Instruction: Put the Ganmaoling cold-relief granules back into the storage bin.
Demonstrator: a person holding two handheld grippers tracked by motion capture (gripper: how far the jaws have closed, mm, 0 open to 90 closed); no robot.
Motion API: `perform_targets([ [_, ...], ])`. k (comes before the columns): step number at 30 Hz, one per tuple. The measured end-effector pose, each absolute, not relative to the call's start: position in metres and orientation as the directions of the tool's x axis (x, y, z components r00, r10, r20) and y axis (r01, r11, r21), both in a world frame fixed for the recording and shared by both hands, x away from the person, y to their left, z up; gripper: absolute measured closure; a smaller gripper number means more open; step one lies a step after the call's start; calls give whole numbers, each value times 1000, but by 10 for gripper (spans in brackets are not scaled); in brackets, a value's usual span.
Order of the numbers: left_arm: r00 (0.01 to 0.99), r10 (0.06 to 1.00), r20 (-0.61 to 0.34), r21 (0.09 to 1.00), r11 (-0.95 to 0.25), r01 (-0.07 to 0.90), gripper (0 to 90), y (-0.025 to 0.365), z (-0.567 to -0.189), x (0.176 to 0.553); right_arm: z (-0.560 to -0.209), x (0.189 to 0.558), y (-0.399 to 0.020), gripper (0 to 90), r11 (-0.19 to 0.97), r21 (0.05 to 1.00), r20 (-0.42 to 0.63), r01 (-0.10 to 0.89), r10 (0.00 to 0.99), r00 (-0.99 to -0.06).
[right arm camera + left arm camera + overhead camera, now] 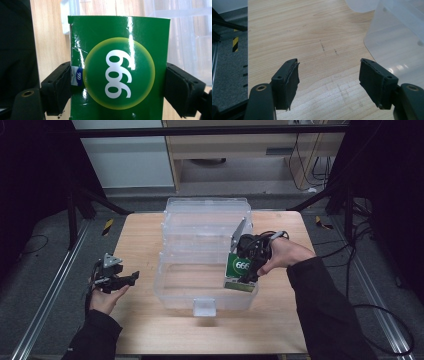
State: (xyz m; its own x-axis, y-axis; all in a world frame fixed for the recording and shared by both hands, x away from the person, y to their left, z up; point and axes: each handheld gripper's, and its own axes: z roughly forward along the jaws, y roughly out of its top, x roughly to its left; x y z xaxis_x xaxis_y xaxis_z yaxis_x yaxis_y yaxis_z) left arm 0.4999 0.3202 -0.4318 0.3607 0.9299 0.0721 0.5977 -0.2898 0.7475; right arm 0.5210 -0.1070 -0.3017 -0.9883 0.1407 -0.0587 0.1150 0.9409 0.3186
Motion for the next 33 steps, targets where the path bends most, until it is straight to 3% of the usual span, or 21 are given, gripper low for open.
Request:
perform_targets([
  [12, 363, 929, 72, 745, -292, 600, 313, 320, -432, 500, -310, 522, -102, 175, 957, 290, -90, 21, 49, -995],
  [33, 364, 929, 71, 750, -290, 594, 313, 319, -431, 499, -326, 519, -97, 175, 978, 207, -116, -9, 16, -993],
])
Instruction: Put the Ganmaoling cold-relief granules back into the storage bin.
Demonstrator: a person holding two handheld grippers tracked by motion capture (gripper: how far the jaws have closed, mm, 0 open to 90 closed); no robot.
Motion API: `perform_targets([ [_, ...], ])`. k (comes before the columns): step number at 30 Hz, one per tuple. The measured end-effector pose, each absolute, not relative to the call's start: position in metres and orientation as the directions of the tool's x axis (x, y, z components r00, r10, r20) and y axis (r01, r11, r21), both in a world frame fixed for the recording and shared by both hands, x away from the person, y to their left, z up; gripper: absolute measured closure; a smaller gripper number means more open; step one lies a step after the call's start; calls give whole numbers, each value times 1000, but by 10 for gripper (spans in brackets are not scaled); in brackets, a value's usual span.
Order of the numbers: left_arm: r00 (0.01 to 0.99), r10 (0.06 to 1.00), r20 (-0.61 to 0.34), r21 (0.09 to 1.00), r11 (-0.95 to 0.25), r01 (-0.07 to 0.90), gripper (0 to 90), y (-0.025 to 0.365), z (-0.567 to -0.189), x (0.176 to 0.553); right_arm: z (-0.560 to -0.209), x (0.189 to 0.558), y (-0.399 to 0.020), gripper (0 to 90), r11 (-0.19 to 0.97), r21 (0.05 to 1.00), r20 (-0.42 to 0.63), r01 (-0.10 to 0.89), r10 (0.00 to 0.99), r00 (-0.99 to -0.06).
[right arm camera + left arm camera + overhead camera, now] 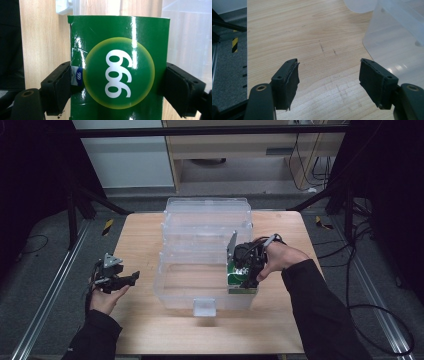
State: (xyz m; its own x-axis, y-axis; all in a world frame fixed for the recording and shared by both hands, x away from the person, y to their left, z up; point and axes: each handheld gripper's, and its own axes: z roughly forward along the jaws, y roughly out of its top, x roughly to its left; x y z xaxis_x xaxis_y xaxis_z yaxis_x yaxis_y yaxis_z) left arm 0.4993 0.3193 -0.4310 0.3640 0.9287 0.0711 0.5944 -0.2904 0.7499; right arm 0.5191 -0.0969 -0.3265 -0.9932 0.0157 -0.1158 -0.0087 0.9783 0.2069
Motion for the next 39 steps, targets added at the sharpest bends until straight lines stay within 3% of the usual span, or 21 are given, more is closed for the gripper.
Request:
perform_targets([
  [18, 368, 927, 74, 746, -296, 597, 313, 318, -432, 500, -339, 518, -101, 176, 965, 262, -107, 8, 38, -993],
  [39, 370, 926, 75, 747, -298, 595, 313, 317, -432, 499, -341, 518, -96, 181, 970, 243, -118, 12, 42, -992],
])
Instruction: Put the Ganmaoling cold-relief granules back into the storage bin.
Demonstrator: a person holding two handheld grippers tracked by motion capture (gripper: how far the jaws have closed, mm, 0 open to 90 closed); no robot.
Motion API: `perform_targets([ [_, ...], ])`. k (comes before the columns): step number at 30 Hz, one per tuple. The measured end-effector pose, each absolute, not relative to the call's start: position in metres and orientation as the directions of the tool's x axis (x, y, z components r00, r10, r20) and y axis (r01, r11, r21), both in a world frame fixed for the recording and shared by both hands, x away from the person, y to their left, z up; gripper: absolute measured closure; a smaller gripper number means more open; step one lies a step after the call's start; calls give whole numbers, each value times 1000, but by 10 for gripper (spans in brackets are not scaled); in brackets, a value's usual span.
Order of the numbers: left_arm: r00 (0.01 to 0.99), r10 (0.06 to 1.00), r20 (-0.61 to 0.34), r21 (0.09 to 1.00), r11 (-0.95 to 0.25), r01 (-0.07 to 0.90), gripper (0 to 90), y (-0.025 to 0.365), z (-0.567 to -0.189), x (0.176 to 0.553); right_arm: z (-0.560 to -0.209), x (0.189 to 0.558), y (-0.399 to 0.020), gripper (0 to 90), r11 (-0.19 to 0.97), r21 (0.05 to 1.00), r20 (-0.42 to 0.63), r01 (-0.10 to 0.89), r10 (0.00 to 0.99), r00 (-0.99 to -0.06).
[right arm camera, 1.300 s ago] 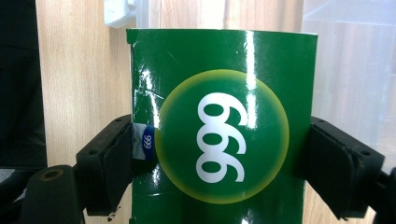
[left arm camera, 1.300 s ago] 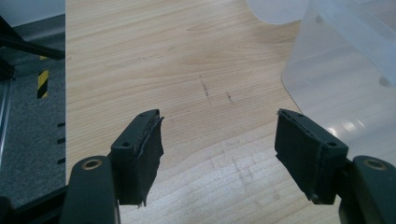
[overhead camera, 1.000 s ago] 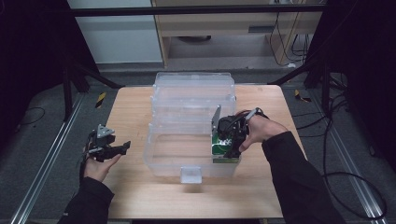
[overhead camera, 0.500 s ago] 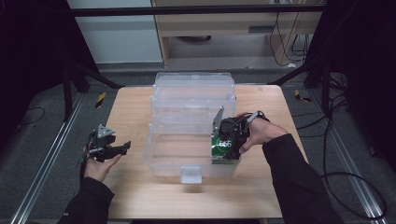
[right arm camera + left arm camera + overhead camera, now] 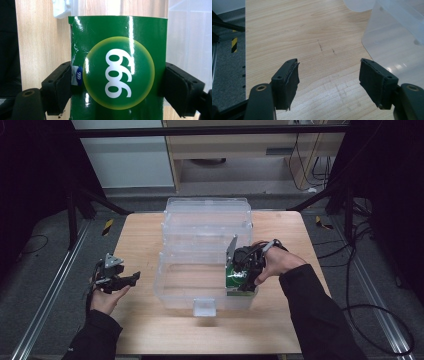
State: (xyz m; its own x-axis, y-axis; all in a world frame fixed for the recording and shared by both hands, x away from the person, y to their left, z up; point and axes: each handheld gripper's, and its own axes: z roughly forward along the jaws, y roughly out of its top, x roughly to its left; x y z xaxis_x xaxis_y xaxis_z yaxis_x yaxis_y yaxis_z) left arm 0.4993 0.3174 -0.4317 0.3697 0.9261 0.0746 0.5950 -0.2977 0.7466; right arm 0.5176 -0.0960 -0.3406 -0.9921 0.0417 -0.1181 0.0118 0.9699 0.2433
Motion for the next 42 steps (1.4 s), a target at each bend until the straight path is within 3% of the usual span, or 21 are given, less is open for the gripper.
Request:
perform_targets([
  [9, 373, 925, 76, 741, -303, 599, 312, 317, -433, 500, -336, 519, -98, 191, 966, 258, -115, 11, 42, -992],
  [16, 373, 925, 76, 741, -303, 599, 312, 317, -433, 500, -325, 522, -97, 191, 941, 340, -121, -5, 39, -992],
  [42, 374, 924, 77, 741, -304, 599, 312, 317, -433, 500, -355, 527, -98, 189, 970, 241, -94, -20, 3, -996],
])
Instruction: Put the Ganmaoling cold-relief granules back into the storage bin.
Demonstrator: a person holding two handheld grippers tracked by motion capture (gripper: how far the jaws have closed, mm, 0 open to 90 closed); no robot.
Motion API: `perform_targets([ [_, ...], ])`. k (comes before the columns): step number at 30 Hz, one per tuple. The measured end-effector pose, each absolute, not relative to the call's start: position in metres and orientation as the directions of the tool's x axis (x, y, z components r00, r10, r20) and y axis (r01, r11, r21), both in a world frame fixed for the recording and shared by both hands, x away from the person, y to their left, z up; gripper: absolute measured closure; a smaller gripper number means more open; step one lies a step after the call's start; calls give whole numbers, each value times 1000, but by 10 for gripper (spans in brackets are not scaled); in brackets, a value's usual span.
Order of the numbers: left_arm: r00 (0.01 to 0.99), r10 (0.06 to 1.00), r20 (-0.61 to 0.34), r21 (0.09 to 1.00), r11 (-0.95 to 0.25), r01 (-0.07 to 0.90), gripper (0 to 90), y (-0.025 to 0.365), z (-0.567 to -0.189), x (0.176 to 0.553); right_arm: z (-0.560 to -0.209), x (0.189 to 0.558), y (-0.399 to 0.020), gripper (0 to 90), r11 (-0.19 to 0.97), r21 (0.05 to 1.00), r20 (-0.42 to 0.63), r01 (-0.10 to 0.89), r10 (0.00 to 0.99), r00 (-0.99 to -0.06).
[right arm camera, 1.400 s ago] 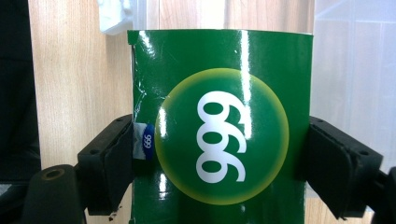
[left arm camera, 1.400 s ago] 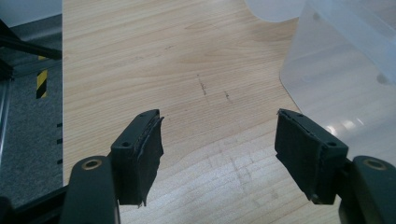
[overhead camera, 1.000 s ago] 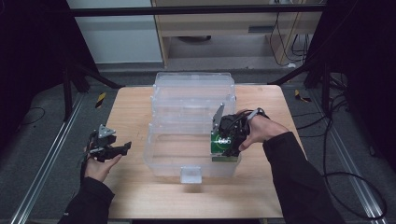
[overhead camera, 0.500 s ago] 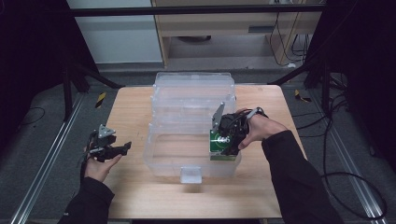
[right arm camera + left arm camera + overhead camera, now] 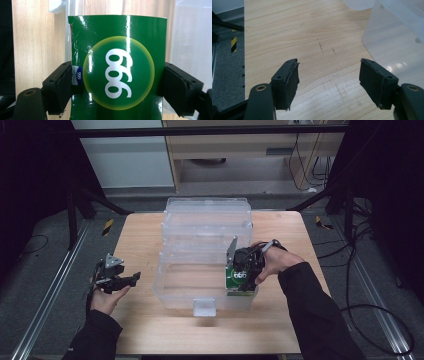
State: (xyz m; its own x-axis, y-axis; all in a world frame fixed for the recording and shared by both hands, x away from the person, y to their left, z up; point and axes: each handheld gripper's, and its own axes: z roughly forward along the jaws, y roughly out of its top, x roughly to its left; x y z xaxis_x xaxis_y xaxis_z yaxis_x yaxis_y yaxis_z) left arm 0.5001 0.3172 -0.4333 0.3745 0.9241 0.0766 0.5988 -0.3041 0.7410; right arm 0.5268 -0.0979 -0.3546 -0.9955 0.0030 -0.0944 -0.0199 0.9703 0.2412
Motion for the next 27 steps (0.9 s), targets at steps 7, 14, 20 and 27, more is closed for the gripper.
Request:
perform_targets([
  [7, 376, 923, 77, 739, -306, 600, 311, 317, -434, 500, -365, 527, -97, 187, 971, 238, -79, -9, 10, -997],
  [14, 377, 923, 80, 735, -310, 603, 311, 316, -435, 501, -373, 527, -103, 183, 960, 279, -73, 10, 31, -997],
  [20, 377, 923, 80, 738, -309, 600, 311, 317, -434, 500, -382, 529, -102, 180, 962, 273, -71, 7, 28, -997],
  [27, 380, 921, 82, 737, -313, 599, 310, 316, -434, 500, -383, 528, -102, 173, 963, 270, -82, -2, 21, -996],
])
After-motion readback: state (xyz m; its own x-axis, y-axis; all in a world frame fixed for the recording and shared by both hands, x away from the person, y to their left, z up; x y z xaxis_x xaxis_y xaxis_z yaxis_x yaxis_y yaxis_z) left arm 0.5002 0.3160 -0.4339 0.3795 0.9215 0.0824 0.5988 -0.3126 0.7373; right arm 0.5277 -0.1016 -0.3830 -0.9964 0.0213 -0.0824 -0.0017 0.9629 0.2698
